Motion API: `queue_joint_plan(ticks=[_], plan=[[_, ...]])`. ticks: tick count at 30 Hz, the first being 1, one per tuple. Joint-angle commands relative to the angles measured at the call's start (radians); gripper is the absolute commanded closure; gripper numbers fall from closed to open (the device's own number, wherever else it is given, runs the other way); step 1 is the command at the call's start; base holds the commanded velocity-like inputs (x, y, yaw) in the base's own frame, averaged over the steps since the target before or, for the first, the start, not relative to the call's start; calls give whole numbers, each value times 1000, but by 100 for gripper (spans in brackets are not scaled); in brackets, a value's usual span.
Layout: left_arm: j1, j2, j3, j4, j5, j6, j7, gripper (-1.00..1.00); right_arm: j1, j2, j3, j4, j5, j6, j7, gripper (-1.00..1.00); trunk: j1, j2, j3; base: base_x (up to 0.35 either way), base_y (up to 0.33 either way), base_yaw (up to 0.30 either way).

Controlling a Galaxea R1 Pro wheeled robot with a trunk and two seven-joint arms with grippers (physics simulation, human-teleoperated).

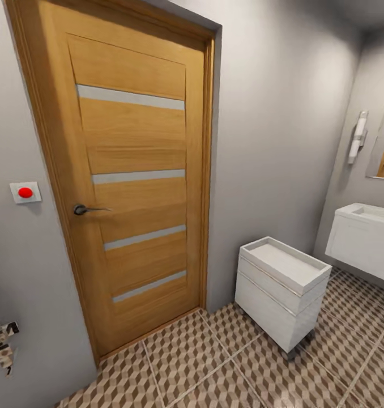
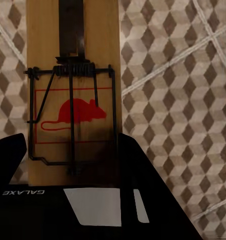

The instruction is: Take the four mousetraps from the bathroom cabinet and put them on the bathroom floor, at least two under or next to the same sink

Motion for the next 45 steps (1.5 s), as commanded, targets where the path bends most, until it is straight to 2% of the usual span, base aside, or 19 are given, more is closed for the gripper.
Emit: queue_joint_plan(ticks=[1,45], plan=[[0,0,4,0,-1,0,3,100,-1,1,5,2,-8,2,-3,100,0,-1,-1,0,0,-300],[0,0,4,-1,-1,1,3,100,-1,1,6,2,-9,2,-1,100,0,-1,-1,0,0,-300]])
